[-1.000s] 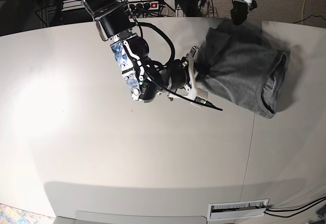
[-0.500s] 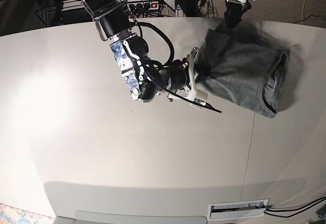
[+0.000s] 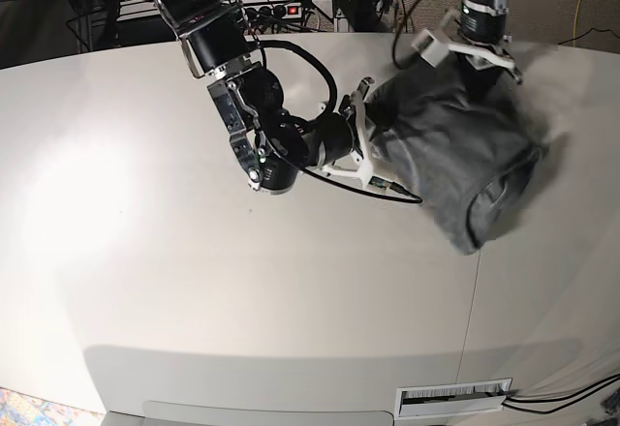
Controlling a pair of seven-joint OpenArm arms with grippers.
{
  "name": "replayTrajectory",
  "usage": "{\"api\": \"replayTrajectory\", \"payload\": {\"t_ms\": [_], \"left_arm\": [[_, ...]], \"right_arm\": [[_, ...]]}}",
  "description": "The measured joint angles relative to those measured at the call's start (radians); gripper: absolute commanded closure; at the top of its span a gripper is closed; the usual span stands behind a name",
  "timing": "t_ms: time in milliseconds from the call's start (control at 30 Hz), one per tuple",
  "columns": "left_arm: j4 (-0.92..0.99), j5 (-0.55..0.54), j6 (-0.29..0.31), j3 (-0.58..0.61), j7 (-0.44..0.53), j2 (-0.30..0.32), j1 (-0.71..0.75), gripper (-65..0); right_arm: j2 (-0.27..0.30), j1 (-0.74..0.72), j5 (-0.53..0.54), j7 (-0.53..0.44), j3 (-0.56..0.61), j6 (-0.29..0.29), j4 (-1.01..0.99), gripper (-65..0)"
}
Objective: Fold the T-shirt properly
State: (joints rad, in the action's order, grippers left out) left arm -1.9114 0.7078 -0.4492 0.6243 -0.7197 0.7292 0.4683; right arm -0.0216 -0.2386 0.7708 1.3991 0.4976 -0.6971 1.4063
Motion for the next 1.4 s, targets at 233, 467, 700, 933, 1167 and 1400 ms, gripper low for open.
{"api": "replayTrajectory", "payload": {"t_ms": [233, 467, 700, 933, 1167, 1400], "left_arm": [[0.094, -0.083, 0.006, -0.174, 0.157, 0.005, 0.000, -8.4], [0.171, -0.080, 0.019, -0.198, 0.214, 0.008, -0.025, -8.4], [0.135, 0.083, 0.002, -0.217, 0.000, 0.026, -0.065, 0.0], [0.024, 0.129, -0.008, -0.205, -0.055, 0.013, -0.051, 0.0], [-0.157, -0.184, -0.010, -0.208, -0.027, 0.017, -0.050, 0.0], [-0.429, -0.430, -0.012, -0.209, 0.020, 0.019, -0.050, 0.0]], "right_arm": [[0.046, 0.001, 0.131, 0.011, 0.000, 0.000, 0.000, 0.0], [0.060, 0.015, 0.245, 0.018, 0.000, 0.001, 0.024, 0.0], [0.057, 0.008, 0.142, 0.010, -0.089, 0.000, 0.187, 0.0], [0.060, 0.012, -0.024, -0.076, -0.249, 0.000, 0.187, 0.0], [0.057, 0.012, -0.260, -0.147, -0.338, 0.000, 0.186, 0.0], [0.105, 0.012, -0.369, -0.203, -0.344, 0.000, 0.186, 0.0]]}}
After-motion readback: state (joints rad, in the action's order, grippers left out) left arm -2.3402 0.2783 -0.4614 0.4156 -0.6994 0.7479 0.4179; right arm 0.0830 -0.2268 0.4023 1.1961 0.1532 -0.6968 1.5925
